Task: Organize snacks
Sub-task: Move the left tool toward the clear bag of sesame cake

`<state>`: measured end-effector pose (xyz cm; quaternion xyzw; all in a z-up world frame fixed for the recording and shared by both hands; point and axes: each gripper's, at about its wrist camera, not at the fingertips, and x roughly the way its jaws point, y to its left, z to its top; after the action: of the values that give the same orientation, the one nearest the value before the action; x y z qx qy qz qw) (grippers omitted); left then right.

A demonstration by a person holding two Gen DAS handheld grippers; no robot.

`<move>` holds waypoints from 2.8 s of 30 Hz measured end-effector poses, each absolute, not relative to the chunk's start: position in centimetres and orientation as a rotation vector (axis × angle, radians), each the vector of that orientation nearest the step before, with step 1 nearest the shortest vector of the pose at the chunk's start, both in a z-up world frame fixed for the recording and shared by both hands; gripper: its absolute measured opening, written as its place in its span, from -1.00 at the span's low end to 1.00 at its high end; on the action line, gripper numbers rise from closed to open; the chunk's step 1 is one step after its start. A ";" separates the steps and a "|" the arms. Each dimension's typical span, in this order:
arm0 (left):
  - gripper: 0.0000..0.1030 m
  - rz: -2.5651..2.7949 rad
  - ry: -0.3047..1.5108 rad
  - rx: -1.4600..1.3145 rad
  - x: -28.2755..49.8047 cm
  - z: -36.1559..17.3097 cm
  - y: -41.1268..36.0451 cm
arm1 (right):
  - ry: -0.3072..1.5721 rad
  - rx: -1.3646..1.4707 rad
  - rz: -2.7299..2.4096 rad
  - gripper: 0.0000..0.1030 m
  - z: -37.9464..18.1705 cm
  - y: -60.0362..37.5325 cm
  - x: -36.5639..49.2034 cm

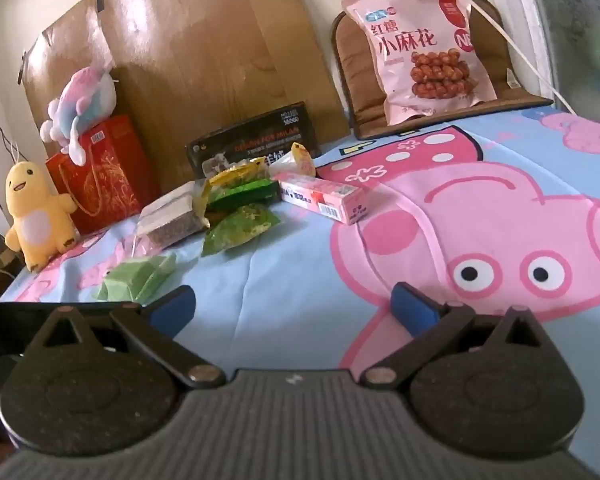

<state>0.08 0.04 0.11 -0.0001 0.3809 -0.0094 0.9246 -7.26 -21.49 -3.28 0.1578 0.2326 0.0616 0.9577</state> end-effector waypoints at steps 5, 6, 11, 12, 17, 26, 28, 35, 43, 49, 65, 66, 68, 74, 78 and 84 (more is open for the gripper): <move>1.00 -0.034 0.777 -0.028 0.1 0.2 -0.2 | 0.475 0.318 0.125 1.00 -3.1 -21.2 -7.2; 1.00 -0.044 0.774 -0.034 0.0 0.3 -0.2 | 0.475 0.328 0.130 1.00 -3.1 -21.4 -7.2; 0.99 -0.141 0.699 -0.074 -1.5 -0.1 2.5 | 0.477 0.278 0.161 1.00 -3.2 -21.5 -7.4; 0.99 -0.169 0.677 -0.077 -2.0 -0.3 3.0 | 0.480 0.266 0.165 1.00 -3.2 -21.4 -7.4; 0.99 -0.216 0.641 -0.122 -3.9 0.1 5.2 | 0.488 0.237 0.233 1.00 -2.8 -20.8 -7.3; 0.46 -0.226 0.563 -0.254 -1.9 3.7 10.7 | 0.511 0.100 0.414 0.28 -1.0 -17.4 -5.3; 0.29 -0.257 0.570 -0.286 -0.9 4.1 11.5 | 0.522 0.054 0.463 0.13 -0.7 -16.1 -4.8; 0.16 -0.335 0.602 -0.342 2.9 4.6 11.3 | 0.523 -0.005 0.542 0.04 0.6 -13.7 -2.4; 0.20 -0.407 0.770 -0.523 10.6 1.9 10.8 | 0.626 0.157 0.516 0.05 1.6 -15.0 6.1; -0.18 -0.427 0.851 -0.557 12.1 -0.7 9.5 | 0.737 0.107 0.541 0.04 -0.8 -13.4 8.9; -0.11 -0.550 0.714 -0.616 6.0 5.6 9.6 | 0.484 0.191 0.589 -0.17 5.0 -16.8 0.7; 0.04 -0.530 0.720 -0.626 6.1 5.3 10.1 | 0.490 0.204 0.575 -0.16 4.7 -17.5 0.7; 0.21 -0.482 0.739 -0.648 6.6 4.4 10.7 | 0.516 0.219 0.535 -0.07 3.9 -18.5 1.1; 0.17 -0.457 0.821 -0.669 8.0 1.5 10.7 | 0.633 0.255 0.490 0.18 0.6 -19.2 4.4; 0.08 -0.460 0.871 -0.631 9.9 0.2 9.6 | 0.642 0.213 0.502 0.18 -0.6 -18.5 5.8; -0.22 -0.504 0.883 -0.635 10.4 0.1 8.6 | 0.617 0.186 0.539 0.21 -0.9 -17.3 7.5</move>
<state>10.40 8.62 0.10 -0.2989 0.4154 -0.2372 0.8257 7.54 -17.30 -0.90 0.0904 0.2994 0.2618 0.9131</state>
